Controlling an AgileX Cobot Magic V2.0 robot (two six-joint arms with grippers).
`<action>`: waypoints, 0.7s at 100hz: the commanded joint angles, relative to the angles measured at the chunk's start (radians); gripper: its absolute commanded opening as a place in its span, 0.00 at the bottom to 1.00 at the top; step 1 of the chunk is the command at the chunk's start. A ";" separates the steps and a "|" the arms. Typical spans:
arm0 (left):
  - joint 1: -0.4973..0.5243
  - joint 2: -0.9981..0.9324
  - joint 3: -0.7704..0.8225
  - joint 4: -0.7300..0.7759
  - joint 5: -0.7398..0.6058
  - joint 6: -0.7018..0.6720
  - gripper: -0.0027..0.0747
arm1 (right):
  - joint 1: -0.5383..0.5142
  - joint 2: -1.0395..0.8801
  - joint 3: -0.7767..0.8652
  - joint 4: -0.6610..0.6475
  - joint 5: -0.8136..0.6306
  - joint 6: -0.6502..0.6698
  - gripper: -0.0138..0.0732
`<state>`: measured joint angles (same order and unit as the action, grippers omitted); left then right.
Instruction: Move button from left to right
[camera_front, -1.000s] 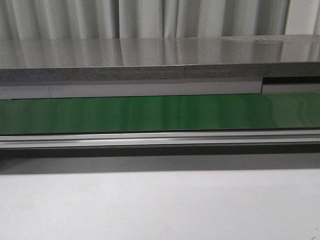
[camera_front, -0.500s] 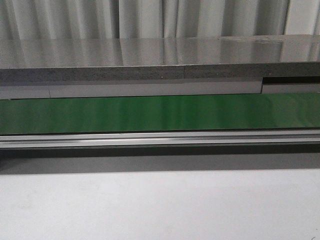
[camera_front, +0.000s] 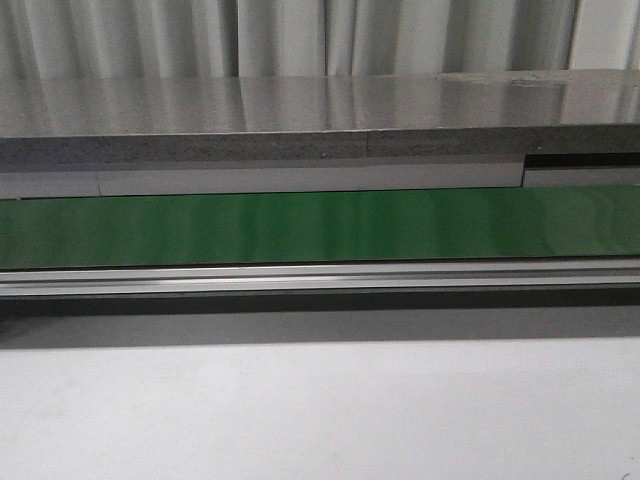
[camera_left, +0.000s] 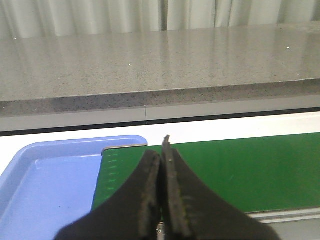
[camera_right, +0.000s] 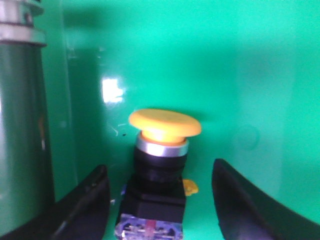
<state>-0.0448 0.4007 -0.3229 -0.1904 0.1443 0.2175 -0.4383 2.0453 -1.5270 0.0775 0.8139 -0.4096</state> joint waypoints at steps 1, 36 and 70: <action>-0.008 0.004 -0.028 -0.007 -0.080 0.001 0.01 | -0.006 -0.060 -0.044 -0.002 -0.016 -0.009 0.69; -0.008 0.004 -0.028 -0.007 -0.080 0.001 0.01 | 0.008 -0.171 -0.082 0.056 -0.043 0.030 0.69; -0.008 0.004 -0.028 -0.007 -0.080 0.001 0.01 | 0.137 -0.341 -0.082 0.136 -0.038 0.029 0.69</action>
<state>-0.0448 0.4007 -0.3229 -0.1904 0.1443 0.2175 -0.3356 1.7980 -1.5762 0.1883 0.8064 -0.3816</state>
